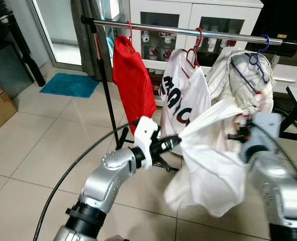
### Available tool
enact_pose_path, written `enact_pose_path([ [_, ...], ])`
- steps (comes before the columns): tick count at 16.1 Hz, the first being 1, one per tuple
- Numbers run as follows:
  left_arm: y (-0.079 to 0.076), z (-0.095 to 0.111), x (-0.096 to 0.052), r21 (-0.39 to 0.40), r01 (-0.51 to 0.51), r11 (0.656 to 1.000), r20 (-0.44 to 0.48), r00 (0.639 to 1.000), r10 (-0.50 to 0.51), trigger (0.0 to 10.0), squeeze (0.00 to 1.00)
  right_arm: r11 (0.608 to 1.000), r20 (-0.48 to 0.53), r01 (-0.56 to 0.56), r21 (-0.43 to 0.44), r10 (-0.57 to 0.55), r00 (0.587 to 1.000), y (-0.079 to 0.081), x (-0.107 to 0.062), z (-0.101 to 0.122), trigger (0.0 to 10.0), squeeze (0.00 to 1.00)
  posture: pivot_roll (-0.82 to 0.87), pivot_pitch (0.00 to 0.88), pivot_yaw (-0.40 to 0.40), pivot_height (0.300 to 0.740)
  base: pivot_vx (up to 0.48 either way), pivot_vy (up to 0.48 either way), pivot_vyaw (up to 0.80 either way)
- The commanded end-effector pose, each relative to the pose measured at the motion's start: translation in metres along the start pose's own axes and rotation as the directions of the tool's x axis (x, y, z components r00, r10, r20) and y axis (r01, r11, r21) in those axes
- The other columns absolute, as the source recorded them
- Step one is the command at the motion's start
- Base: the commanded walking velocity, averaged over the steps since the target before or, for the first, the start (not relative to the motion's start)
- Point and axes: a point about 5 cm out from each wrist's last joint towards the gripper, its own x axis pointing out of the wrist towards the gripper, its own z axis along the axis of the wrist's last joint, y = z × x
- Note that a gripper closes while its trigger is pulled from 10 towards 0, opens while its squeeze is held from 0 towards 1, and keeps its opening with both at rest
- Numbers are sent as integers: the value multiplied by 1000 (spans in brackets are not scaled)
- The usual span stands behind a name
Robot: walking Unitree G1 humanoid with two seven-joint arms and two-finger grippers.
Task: Hang hanger
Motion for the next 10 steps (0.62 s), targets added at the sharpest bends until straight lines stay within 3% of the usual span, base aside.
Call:
enact_pose_path([
  [1,-4,4,1,8,26,1000,9,1000,-26,0,0,999,6,-50,-11,50,999,9,-3,2,10000,0,-146,0,23,740,0,0,0],
  [3,-3,5,1,9,15,1000,17,1000,-15,0,0,962,-95,-256,-90,248,964,29,-8,-13,10000,0,-147,0,23,740,0,0,0],
  [4,0,6,0,10,-10,1000,24,1000,10,0,0,944,-136,-307,-119,291,947,30,-11,-20,10000,0,-147,0,24,740,0,0,0],
  [6,21,12,-4,14,-163,986,53,985,163,0,0,933,-227,-341,-118,309,924,14,-16,-33,10000,0,-149,0,25,740,0,0,0],
  [7,25,14,-6,12,-189,982,57,980,189,0,0,929,-247,-347,-127,309,919,10,-17,-35,10000,0,-151,0,25,740,0,0,0],
  [8,35,16,-10,5,-246,969,61,968,245,0,0,939,-283,-307,-157,255,924,-6,-16,-40,10000,0,-151,0,25,740,0,0,0],
  [10,33,13,-11,15,-213,977,32,977,212,0,0,979,-172,-68,-191,35,984,-35,-4,-26,10000,0,-152,0,28,740,0,0,0],
])
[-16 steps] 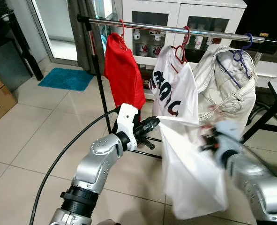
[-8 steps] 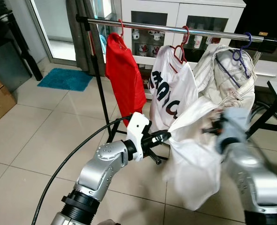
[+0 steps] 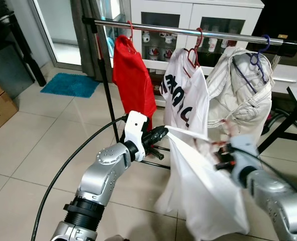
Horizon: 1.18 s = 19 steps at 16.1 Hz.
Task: Hang hanger
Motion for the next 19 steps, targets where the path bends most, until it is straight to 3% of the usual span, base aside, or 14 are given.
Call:
enact_pose_path([
  [1,-1,2,-2,28,24,999,-18,1000,-24,0,0,975,104,221,19,-221,970,-29,-2,19,10000,0,-152,0,28,740,0,0,0],
  [3,-10,-3,-1,24,76,997,-50,996,-75,0,0,967,178,248,51,-253,951,-24,-2,33,10000,0,-153,0,28,740,0,0,0],
  [5,-20,-9,2,17,126,992,-81,989,-124,0,0,985,250,156,73,-169,953,3,2,43,10000,0,-153,0,28,740,0,0,0],
  [6,-21,-10,3,17,131,991,-82,988,-129,0,0,990,258,122,78,-138,956,9,3,45,10000,0,-153,0,28,740,0,0,0],
  [7,-27,-10,5,15,155,988,-80,985,-154,0,0,983,315,-179,33,159,936,55,0,53,10000,0,-152,0,27,740,0,0,0],
  [8,-28,-9,6,14,161,987,-78,984,-159,0,0,968,330,-249,20,229,916,66,-2,55,10000,0,-150,0,24,740,0,0,0],
  [9,-29,-9,6,14,169,986,-77,983,-167,0,0,918,346,-395,-43,384,856,82,-11,56,10000,0,-148,0,22,740,0,0,0],
  [10,-30,-8,6,14,170,985,-76,983,-168,0,0,906,337,-420,-59,414,845,84,-13,55,10000,0,-148,0,22,740,0,0,0],
  [12,-29,-8,6,13,170,985,-76,983,-169,0,0,886,226,-452,-102,463,857,80,-13,37,10000,0,-149,0,22,740,0,0,0],
  [14,-27,-6,6,16,159,987,-66,985,-158,0,0,917,-1,-385,-101,387,922,55,-8,2,10000,0,-151,0,25,740,0,0,0],
  [15,-26,-5,6,19,152,988,-62,987,-151,0,0,928,-60,-354,-113,349,935,43,-7,-7,10000,0,-151,0,25,740,0,0,0],
  [18,-21,-3,5,21,125,992,-50,991,-124,0,0,987,-36,-122,-103,118,992,8,0,-5,10000,0,-152,0,27,740,0,0,0],
  [19,-17,-2,4,22,110,994,-47,993,-109,0,0,998,14,31,-57,-30,999,-11,3,2,10000,0,-151,0,26,740,0,0,0],
])
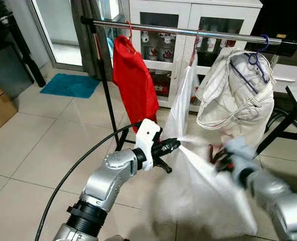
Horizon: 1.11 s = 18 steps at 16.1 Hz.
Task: Hang hanger
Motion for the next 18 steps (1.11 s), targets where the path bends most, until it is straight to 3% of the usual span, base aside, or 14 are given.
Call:
enact_pose_path([
  [1,9,8,-4,19,-42,999,27,999,41,0,0,984,45,172,45,-173,984,-25,-2,7,10000,0,-150,0,26,740,0,0,0],
  [3,14,7,-9,21,-62,998,20,998,61,0,0,949,38,298,105,-303,952,-42,-4,4,10000,0,-147,0,23,740,0,0,0],
  [6,17,6,-13,21,-70,997,11,997,70,0,0,910,44,389,141,-398,916,-52,-6,2,10000,0,-143,0,23,740,0,0,0],
  [7,14,4,-14,21,-51,998,-1,999,51,0,0,892,56,422,160,-435,899,-53,-7,3,10000,0,-143,0,24,740,0,0,0],
  [9,7,3,-11,19,-11,1000,-14,1000,12,0,0,894,106,389,221,-419,902,-43,-2,11,10000,0,-146,0,29,740,0,0,0],
  [11,2,2,-7,18,6,1000,-19,1000,-6,0,0,927,199,226,301,-292,935,-20,4,26,10000,0,-149,0,31,740,0,0,0],
  [12,1,2,-3,20,8,1000,-16,1000,-8,0,0,967,292,42,252,-117,949,6,5,40,10000,0,-148,0,31,740,0,0,0],
  [13,0,4,0,25,7,1000,-9,1000,-7,0,0,974,352,-65,216,-15,936,21,2,49,10000,0,-147,0,28,740,0,0,0],
  [14,-1,5,1,27,7,1000,-4,1000,-7,0,0,975,380,-100,197,18,925,26,0,53,10000,0,-147,0,28,740,0,0,0],
  [16,-4,8,3,25,14,1000,11,1000,-15,0,0,960,439,-275,52,225,870,49,-9,61,10000,0,-148,0,28,740,0,0,0],
  [18,-8,9,5,27,38,999,20,999,-39,0,0,957,433,-291,9,258,864,53,-9,58,10000,0,-148,0,26,740,0,0,0],
])
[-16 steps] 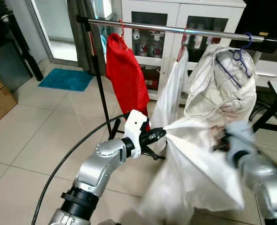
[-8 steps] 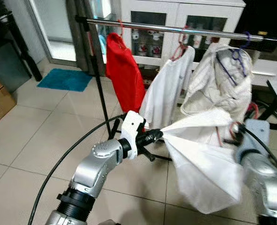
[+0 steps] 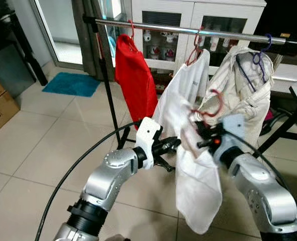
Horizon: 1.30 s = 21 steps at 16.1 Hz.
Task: Hang hanger
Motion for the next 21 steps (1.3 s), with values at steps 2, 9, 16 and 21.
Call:
enact_pose_path([
  [2,-8,8,3,35,53,998,36,998,-55,0,0,999,19,37,-6,-37,999,-6,1,3,10000,0,-148,0,25,740,0,0,0],
  [9,-6,14,3,63,40,997,61,997,-44,0,0,998,31,54,-19,-53,998,-13,2,4,10000,0,-146,0,29,740,0,0,0],
  [16,-7,34,-3,125,68,990,135,987,-85,10000,0,996,29,86,-23,-85,996,-18,3,4,10000,0,-150,0,37,740,0,0,0],
  [21,4,26,-6,-2,34,999,41,999,-34,10000,0,994,41,105,-16,-104,994,-21,4,6,10000,0,-143,0,33,740,0,0,0],
])
